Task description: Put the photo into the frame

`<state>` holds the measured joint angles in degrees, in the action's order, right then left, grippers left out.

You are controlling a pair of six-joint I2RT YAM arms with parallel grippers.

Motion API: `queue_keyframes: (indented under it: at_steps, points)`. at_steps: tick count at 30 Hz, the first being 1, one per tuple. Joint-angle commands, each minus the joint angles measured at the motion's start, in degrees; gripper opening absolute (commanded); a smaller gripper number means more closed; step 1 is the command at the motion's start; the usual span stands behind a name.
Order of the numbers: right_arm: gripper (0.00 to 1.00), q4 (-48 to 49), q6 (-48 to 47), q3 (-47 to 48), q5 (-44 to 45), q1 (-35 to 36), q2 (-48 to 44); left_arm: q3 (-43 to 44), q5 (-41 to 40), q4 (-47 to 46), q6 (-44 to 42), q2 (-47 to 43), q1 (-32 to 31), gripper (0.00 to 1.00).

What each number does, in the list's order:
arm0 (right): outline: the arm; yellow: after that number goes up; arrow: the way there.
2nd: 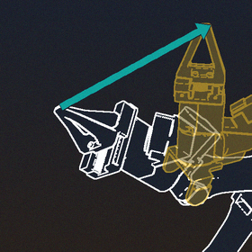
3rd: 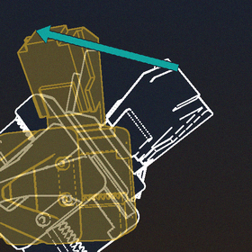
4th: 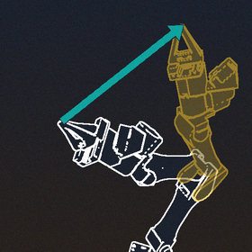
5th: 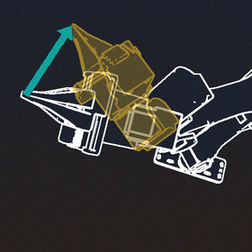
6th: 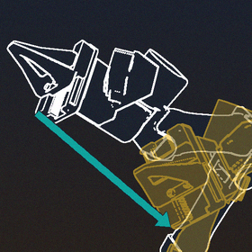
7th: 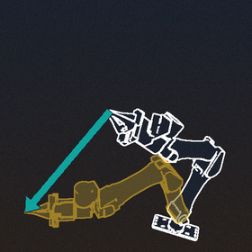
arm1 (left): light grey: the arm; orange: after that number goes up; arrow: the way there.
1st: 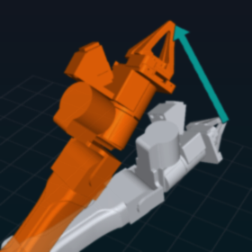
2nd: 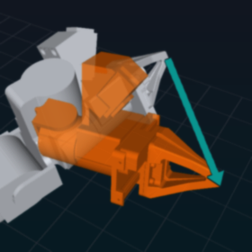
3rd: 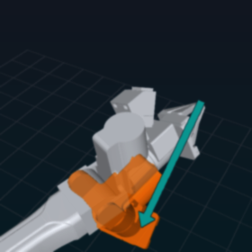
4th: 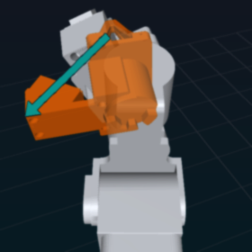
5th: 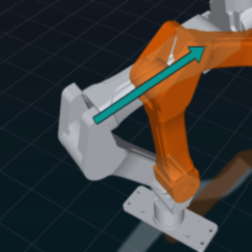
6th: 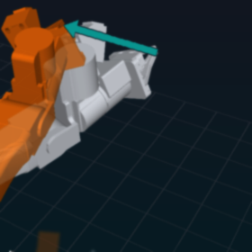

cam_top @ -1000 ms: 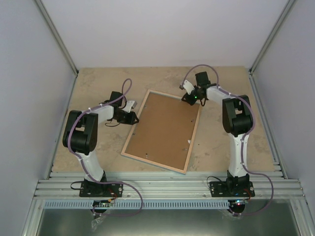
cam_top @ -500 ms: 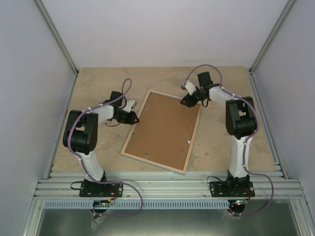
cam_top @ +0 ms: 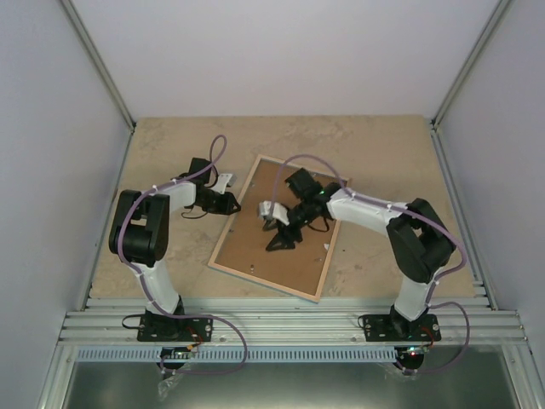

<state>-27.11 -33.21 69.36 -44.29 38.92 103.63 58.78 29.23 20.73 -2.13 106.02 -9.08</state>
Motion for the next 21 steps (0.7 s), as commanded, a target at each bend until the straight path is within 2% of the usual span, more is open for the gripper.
queue_keyframes:
  at_steps: [1,9,21]
  points:
    - [0.71,-3.29,-8.65,-0.36,-1.96,7.71,0.68,-2.27,-2.3,3.26,-0.42,4.81,0.38,0.0]
    - [0.72,-4.53,-10.12,2.67,0.53,18.18,6.68,-2.27,-2.3,3.35,-0.54,4.73,0.38,0.0]
    - [0.72,0.95,-7.39,-1.64,10.93,19.1,9.9,-2.44,-2.16,3.26,-0.62,4.55,0.56,0.0]
